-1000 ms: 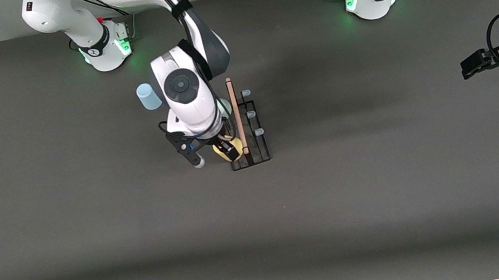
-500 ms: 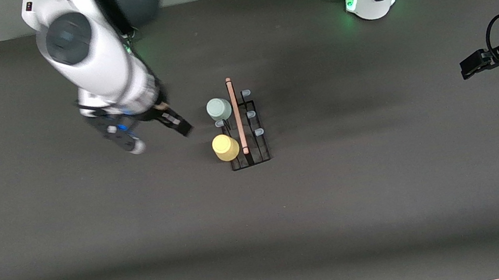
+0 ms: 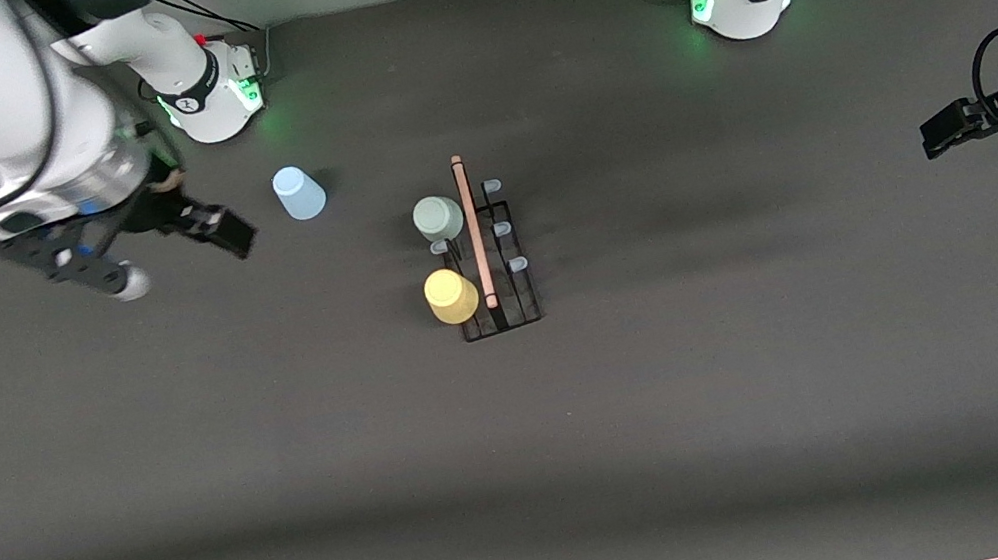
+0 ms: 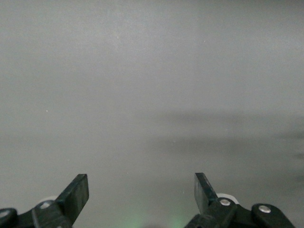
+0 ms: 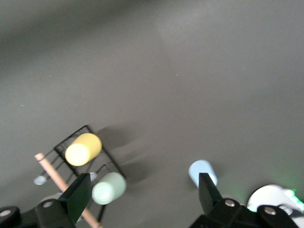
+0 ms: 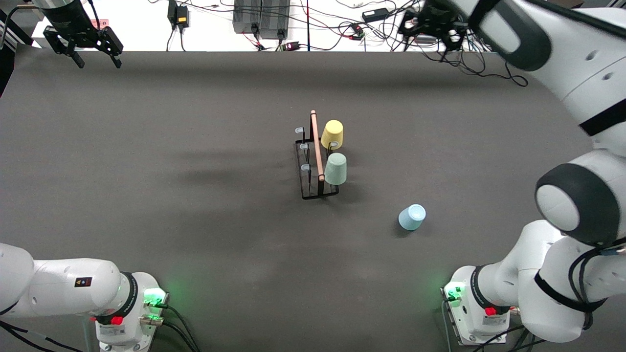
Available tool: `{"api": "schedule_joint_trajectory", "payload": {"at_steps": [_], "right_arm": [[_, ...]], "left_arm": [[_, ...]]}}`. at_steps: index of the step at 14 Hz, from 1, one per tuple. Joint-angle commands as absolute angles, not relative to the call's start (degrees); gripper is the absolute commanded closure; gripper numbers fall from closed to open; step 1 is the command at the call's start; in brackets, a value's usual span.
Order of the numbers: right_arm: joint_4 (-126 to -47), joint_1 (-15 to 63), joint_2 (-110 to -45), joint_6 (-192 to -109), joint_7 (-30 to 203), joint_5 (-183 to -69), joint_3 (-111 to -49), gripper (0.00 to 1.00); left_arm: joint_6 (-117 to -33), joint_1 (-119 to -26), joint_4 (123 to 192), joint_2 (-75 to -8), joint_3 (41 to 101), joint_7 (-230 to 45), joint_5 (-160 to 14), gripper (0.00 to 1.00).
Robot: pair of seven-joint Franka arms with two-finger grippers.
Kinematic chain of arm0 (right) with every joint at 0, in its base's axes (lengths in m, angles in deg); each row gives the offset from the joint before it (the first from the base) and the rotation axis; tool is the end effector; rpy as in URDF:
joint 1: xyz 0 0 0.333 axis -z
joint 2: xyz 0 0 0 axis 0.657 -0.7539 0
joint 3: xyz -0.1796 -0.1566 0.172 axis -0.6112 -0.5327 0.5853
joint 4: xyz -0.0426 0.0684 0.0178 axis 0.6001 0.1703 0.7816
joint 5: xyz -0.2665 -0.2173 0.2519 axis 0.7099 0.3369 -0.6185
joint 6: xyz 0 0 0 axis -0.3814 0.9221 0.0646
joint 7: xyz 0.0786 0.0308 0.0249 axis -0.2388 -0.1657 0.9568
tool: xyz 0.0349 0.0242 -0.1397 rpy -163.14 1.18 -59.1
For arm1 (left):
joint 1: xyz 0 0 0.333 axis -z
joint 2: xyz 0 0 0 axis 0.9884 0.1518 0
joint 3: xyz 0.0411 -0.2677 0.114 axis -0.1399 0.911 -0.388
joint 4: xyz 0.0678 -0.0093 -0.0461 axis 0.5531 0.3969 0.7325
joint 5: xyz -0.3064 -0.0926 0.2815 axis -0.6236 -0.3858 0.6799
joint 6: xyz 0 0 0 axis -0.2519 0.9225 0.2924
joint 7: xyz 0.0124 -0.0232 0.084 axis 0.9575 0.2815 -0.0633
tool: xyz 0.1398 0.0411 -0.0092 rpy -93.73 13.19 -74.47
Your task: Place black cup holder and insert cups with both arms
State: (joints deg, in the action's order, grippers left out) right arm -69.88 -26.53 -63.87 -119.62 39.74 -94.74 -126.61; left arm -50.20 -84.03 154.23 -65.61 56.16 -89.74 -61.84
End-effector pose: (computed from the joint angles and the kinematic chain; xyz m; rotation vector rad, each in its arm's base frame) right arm 0.5700 0.2107 0.5538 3.0043 -0.6776 -0.0777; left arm 0.5884 -0.0025 0.4964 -3.0999 -0.0711 0.1588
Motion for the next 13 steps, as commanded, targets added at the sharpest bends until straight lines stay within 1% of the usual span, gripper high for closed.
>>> {"api": "schedule_joint_trajectory", "payload": {"at_steps": [1, 3, 5, 9, 10, 11, 13], "right_arm": [[-74.6, -8.7, -56.6, -120.4, 50.1, -87.7, -109.9, 0.0], [-75.9, 2.9, -55.1, -120.7, 58.9, -87.2, -103.2, 0.0], [-75.8, 12.2, -55.1, -121.2, 69.4, -87.3, -98.9, 0.0], [-75.7, 30.1, -55.5, -123.6, 82.6, -87.8, -87.8, 0.0], [-75.7, 33.0, -55.5, -123.8, 84.4, -88.0, -85.8, 0.0], [-75.9, 33.8, -55.3, -123.8, 84.7, -88.0, -85.0, 0.0], [-75.6, 33.3, -55.1, -123.6, 84.6, -88.0, -85.0, 0.0]], "left_arm": [[-49.5, -83.6, 154.5, -66.8, 56.1, -92.1, -62.4, 0.01], [-49.4, -83.6, 154.4, -67.0, 56.2, -93.4, -62.4, 0.01], [-49.3, -83.5, 154.4, -67.1, 56.3, -93.4, -62.4, 0.01], [-49.0, -83.6, 154.4, -67.1, 56.2, -92.9, -62.4, 0.01], [-49.0, -83.7, 154.5, -66.9, 56.2, -92.6, -62.4, 0.01], [-49.1, -83.7, 154.5, -66.7, 56.2, -92.6, -62.4, 0.01], [-49.2, -83.8, 154.5, -66.6, 56.1, -92.6, -62.4, 0.01]]}}
